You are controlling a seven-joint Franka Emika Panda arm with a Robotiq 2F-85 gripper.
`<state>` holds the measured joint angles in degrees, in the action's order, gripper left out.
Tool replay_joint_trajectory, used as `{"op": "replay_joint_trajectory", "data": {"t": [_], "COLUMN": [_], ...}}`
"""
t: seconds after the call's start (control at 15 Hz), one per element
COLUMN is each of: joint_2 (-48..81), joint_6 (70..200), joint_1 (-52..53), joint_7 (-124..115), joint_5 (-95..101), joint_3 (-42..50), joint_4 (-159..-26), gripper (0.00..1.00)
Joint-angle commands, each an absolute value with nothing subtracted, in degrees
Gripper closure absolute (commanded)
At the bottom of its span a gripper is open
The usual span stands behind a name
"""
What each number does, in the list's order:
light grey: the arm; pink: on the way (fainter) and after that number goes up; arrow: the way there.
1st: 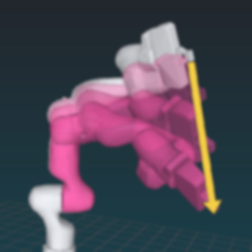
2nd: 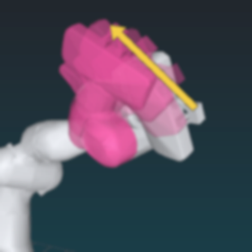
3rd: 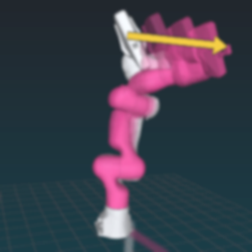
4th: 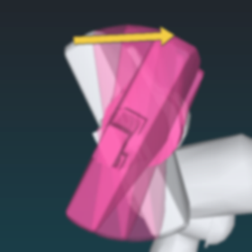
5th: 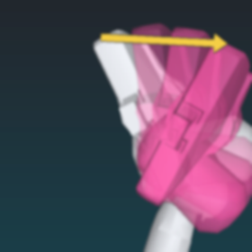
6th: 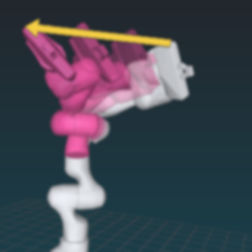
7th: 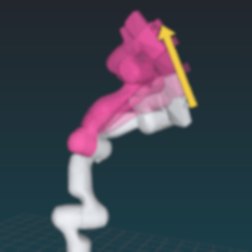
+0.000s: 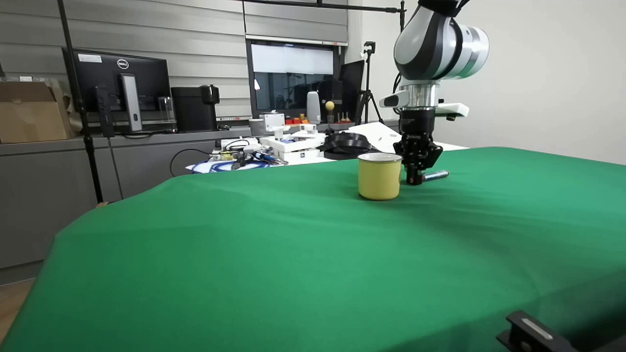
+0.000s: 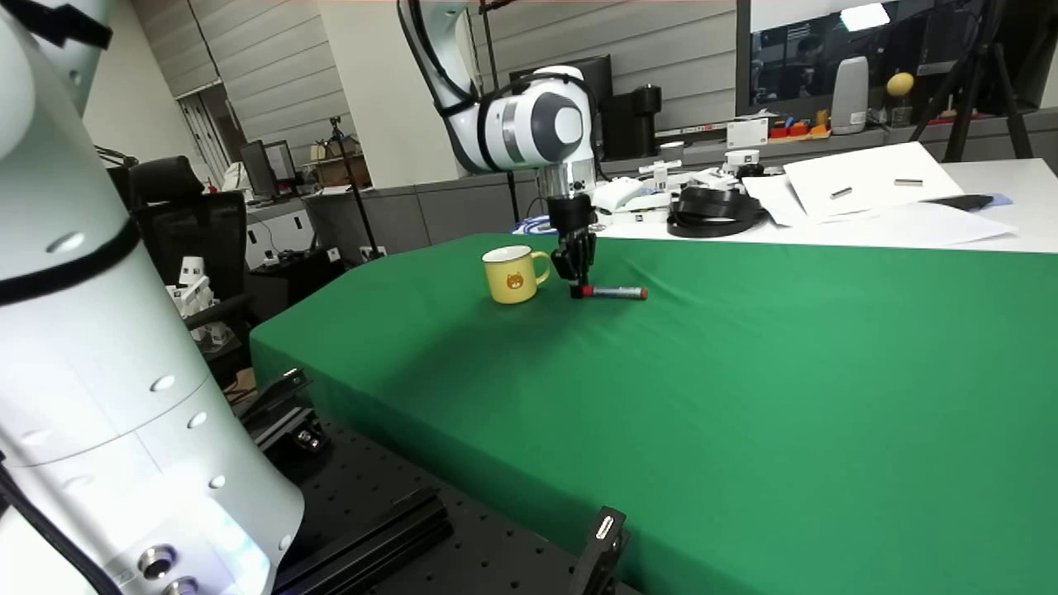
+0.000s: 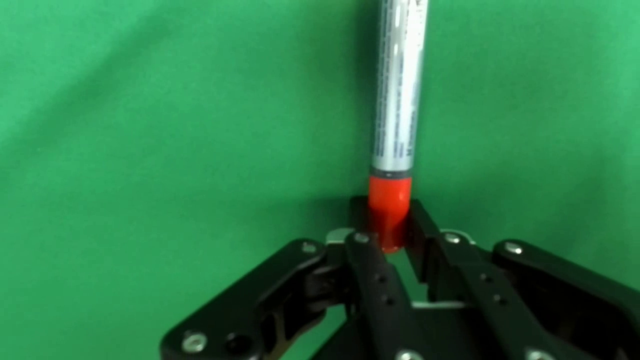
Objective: Put the marker in the mug
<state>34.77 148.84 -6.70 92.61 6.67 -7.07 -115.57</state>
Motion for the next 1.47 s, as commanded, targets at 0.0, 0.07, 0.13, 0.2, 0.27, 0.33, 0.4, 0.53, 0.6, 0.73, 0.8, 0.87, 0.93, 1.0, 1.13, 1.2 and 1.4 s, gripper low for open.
{"op": "replay_joint_trajectory", "data": {"t": [0.0, 0.07, 0.13, 0.2, 0.27, 0.33, 0.4, 0.53, 0.6, 0.73, 0.8, 0.87, 0.93, 1.0, 1.13, 1.2, 1.4], "joint_2": [32.90, 32.19, 31.04, 30.01, 28.62, 27.48, 26.36, 24.38, 23.66, 23.32, 23.04, 22.99, 21.66, 21.32, 20.39, 20.17, 19.37], "joint_6": [143.74, 142.67, 141.76, 140.94, 140.72, 140.65, 140.48, 138.06, 135.62, 130.18, 126.91, 123.47, 118.49, 115.41, 109.86, 107.02, 100.03], "joint_1": [-8.14, -8.53, -9.10, -9.73, -11.01, -12.12, -13.05, -15.72, -16.86, -18.08, -18.29, -18.17, -18.71, -18.34, -17.33, -17.02, -15.76], "joint_7": [94.23, 94.75, 95.55, 96.68, 98.77, 101.22, 103.21, 109.23, 112.23, 117.61, 120.12, 122.18, 124.30, 125.10, 127.08, 127.75, 128.68], "joint_5": [5.42, 4.70, 3.65, 2.45, 0.26, -2.06, -4.77, -12.23, -16.51, -24.97, -28.53, -31.39, -33.91, -35.52, -37.89, -38.86, -41.20], "joint_3": [-8.41, -8.80, -9.33, -9.92, -11.08, -12.10, -12.84, -14.95, -15.68, -16.04, -15.61, -14.86, -14.03, -13.04, -10.70, -9.69, -7.18], "joint_4": [-113.51, -113.19, -113.08, -112.98, -113.35, -113.66, -113.88, -113.61, -113.05, -111.46, -110.80, -110.02, -109.79, -109.46, -108.70, -108.11, -106.73], "gripper": [0.95, 0.95, 0.95, 0.95, 0.95, 0.95, 0.95, 0.95, 0.95, 0.95, 0.95, 0.95, 0.95, 0.95, 0.95, 0.95, 0.95]}}
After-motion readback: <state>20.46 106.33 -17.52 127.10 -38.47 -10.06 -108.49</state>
